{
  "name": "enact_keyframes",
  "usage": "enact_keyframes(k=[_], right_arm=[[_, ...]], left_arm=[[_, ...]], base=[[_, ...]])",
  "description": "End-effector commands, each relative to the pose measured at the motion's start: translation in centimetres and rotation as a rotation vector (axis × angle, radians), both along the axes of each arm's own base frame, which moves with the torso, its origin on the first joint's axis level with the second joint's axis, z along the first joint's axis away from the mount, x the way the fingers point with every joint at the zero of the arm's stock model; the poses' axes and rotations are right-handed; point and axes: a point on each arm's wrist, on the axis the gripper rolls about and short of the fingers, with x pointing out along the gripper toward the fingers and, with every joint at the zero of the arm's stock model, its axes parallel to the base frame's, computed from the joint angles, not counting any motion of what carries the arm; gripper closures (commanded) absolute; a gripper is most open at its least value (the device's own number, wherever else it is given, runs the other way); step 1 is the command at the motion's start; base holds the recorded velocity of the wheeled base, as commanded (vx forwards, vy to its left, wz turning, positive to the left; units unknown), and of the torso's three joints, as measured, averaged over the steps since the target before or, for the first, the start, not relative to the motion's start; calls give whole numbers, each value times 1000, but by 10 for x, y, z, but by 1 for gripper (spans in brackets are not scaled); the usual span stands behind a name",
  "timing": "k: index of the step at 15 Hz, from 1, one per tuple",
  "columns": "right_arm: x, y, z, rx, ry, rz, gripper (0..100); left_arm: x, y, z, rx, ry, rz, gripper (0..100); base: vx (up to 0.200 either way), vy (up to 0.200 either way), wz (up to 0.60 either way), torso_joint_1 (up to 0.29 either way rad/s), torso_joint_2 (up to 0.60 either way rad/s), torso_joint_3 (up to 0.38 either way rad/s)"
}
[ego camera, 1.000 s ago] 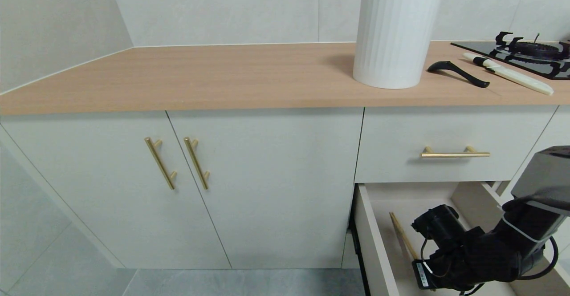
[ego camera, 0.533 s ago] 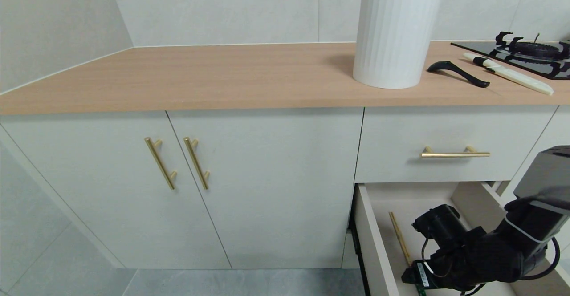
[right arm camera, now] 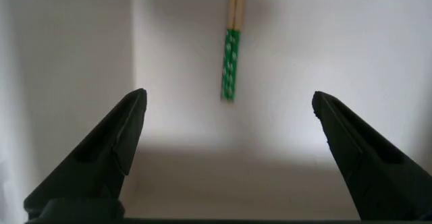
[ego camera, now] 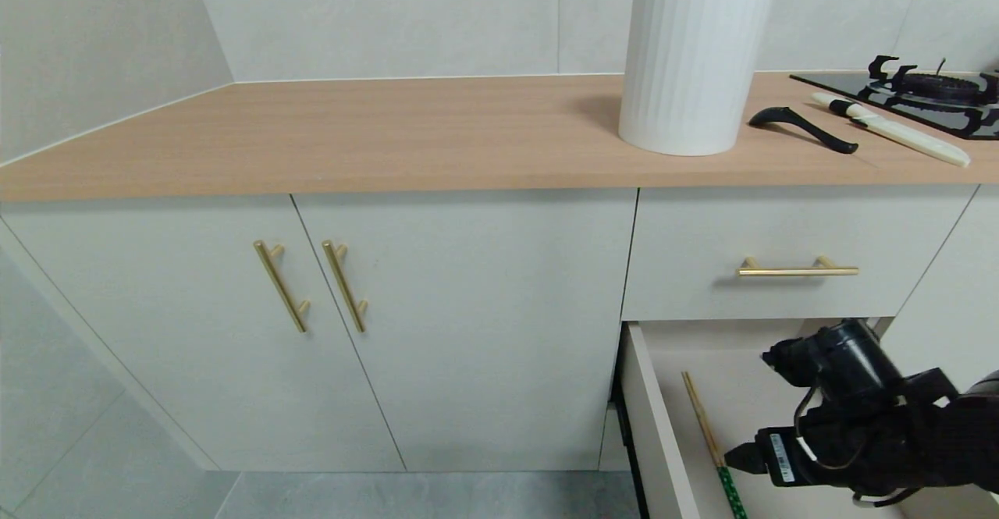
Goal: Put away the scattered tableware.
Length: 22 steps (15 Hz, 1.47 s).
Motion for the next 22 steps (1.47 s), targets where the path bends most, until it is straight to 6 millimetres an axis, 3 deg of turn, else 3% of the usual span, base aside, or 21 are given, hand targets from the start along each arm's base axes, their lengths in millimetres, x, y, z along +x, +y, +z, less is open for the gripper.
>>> enact_keyframes(k=[1, 2, 4, 8, 11, 19, 22], right_arm=[[-31, -15, 79, 87, -173, 5, 0], [-46, -25, 103, 101, -203, -12, 0], [-61, -40, 130, 105, -234, -65, 0], [-73, -78, 160, 11, -363, -173, 0], [-76, -89, 165, 19, -394, -170, 0], [-84, -89, 165, 4, -408, -132, 0], [-82, -89, 161, 2, -409, -132, 0]], left_arm=[[0, 0, 0, 1, 0, 1, 0], [0, 0, 0, -1, 0, 1, 0], [0, 0, 0, 1, 0, 1, 0], [0, 0, 0, 1, 0, 1, 0], [0, 0, 0, -1, 0, 1, 0], [0, 0, 0, 1, 0, 1, 0], [0, 0, 0, 1, 0, 1, 0]], base=[[0, 0, 0, 0, 0, 0], [0, 0, 0, 0, 0, 0], [0, 0, 0, 0, 0, 0], [0, 0, 0, 0, 0, 0], [0, 0, 0, 0, 0, 0], [0, 0, 0, 0, 0, 0], [0, 0, 0, 59, -245, -230]])
